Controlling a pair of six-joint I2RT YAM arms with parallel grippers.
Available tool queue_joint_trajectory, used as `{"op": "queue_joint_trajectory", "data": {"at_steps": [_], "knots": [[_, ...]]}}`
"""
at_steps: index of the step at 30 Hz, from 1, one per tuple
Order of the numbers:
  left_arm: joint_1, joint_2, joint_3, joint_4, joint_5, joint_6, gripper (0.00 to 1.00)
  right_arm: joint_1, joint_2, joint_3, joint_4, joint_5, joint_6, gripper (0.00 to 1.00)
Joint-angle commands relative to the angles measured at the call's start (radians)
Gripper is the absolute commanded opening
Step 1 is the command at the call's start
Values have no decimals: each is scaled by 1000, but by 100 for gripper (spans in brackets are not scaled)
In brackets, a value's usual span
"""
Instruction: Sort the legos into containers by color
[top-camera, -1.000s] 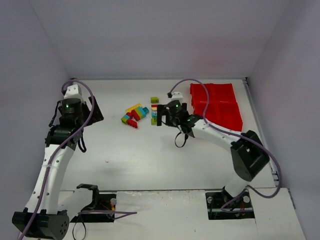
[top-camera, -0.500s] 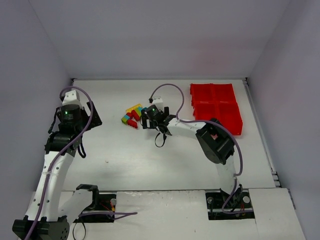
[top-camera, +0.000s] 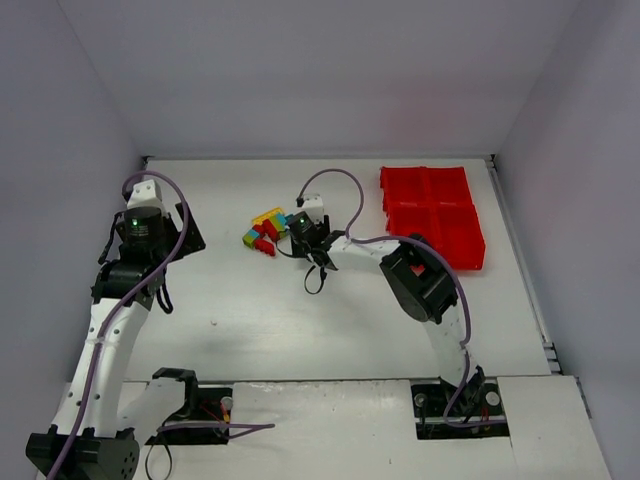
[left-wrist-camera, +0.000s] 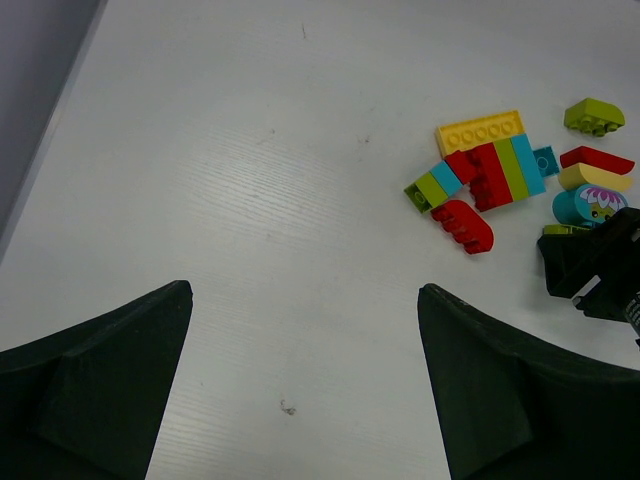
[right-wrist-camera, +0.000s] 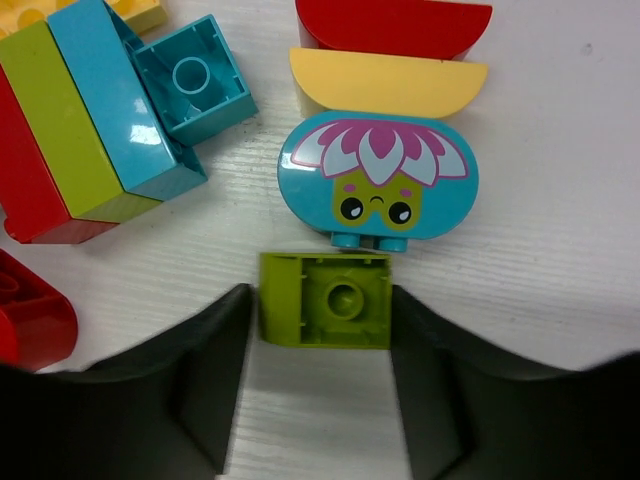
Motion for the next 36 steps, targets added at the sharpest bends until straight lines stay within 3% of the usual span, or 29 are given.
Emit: {"op": "queue_joint_trajectory", "data": {"at_steps": [1, 8, 14, 20, 25, 36], "knots": [[9, -4, 25, 49, 5, 5, 88, -1, -22, 15, 65, 68, -3, 43], [12, 2, 23, 49, 24, 2, 88, -2, -165, -71, 102, 62, -91, 1], [15, 5, 23, 48, 28, 2, 88, -76, -428, -189, 131, 41, -234, 0], [18, 7, 23, 49, 41, 2, 88, -358, -562, -243, 132, -105, -380, 2], [20, 12, 20, 51, 50, 2, 88, -598, -537, -214, 155, -221, -411, 4], [20, 28, 19, 52, 64, 2, 88, -813, -293, -39, 195, -260, -392, 6]]}}
